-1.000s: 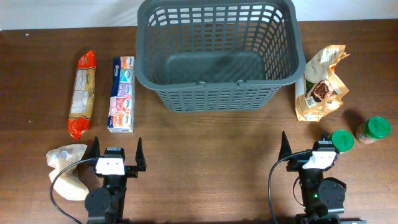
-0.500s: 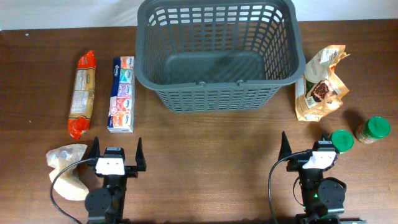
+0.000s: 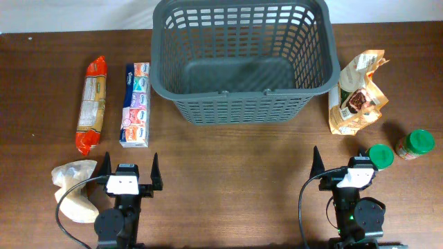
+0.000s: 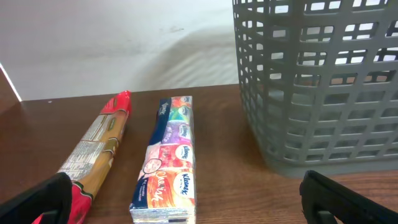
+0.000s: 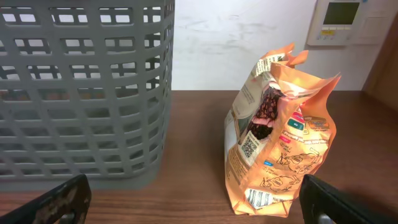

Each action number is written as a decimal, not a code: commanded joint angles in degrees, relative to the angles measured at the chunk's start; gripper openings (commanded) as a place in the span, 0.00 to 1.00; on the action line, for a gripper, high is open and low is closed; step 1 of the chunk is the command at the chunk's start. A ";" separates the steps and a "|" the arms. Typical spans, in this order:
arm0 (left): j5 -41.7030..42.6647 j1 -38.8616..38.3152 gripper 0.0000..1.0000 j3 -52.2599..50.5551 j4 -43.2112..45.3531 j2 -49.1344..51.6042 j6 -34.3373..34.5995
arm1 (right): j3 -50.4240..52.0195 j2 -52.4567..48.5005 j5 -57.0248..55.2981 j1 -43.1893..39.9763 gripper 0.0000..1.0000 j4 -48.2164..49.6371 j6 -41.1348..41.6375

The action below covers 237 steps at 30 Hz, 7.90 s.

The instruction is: Pack container

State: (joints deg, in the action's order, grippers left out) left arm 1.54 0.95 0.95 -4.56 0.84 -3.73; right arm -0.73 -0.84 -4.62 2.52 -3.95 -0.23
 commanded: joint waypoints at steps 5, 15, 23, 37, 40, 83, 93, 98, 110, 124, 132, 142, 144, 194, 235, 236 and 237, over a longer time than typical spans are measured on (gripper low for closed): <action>0.20 0.35 0.99 -0.44 -0.04 -0.50 -1.11 | 0.42 0.66 0.55 0.42 0.99 -0.37 -0.20; 0.20 0.35 0.99 -0.44 -0.04 -0.50 -1.11 | 0.42 0.66 0.55 0.42 0.99 -0.37 -0.20; 1.11 0.33 0.99 -0.42 -0.02 -0.50 -1.03 | 0.42 0.63 -0.02 0.42 0.99 -0.35 -0.24; 22.82 0.33 0.99 0.50 5.88 -0.50 6.82 | -2.23 0.66 11.13 0.42 0.99 -0.17 2.43; 23.10 0.33 0.99 4.20 5.53 -0.48 7.56 | -6.19 0.63 16.11 0.42 0.99 -0.20 2.38; 38.01 0.33 0.99 105.77 -75.91 60.02 -12.63 | -129.94 -62.27 5.60 0.42 0.99 -88.46 -0.81; 25.81 -3.72 0.99 111.51 -83.65 58.64 -12.09 | -129.96 -70.62 -10.58 0.42 0.99 -83.54 -0.33; 20.17 -4.55 0.99 113.52 -91.08 57.11 -12.00 | -129.96 -79.12 -13.75 0.42 0.99 -81.72 -0.37; 21.35 -4.57 0.99 113.42 -92.11 56.39 -11.98 | -129.96 -90.55 -3.76 -19.17 0.99 -84.39 13.16; 21.35 -4.55 0.99 113.42 -92.11 56.39 -12.00 | -129.94 -98.40 10.75 -30.47 0.99 -88.08 11.32; 21.38 -4.55 0.99 113.42 -92.11 56.39 -11.98 | -129.94 -104.76 5.25 -30.69 0.99 -91.80 17.42; 21.35 -4.55 0.99 113.42 -92.11 56.39 -12.00 | -122.18 -99.25 0.61 -36.41 0.99 -93.39 19.54; 21.35 -4.55 0.99 113.42 -92.11 56.39 -12.00 | -118.75 -96.83 1.33 -38.10 0.99 -93.39 20.24; 21.11 -4.55 0.99 113.42 -92.11 56.39 -12.02 | -89.53 -87.52 5.51 -35.21 0.99 -70.38 9.07; 21.16 -4.55 0.99 113.42 -92.11 56.39 -12.00 | -69.92 -91.84 6.29 -35.15 0.99 -59.65 15.76; 21.16 -4.55 0.99 113.42 -92.13 56.39 -12.00 | -69.92 -92.98 6.29 -35.17 0.99 -59.67 15.76; 21.16 -4.55 0.99 113.42 -92.11 56.39 -12.00 | -69.92 -93.94 6.29 -35.15 0.99 -59.67 15.76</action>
State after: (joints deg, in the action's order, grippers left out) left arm 23.24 -3.38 114.21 -96.64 56.99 -15.46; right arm -71.22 -91.94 1.37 -32.91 -63.42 14.79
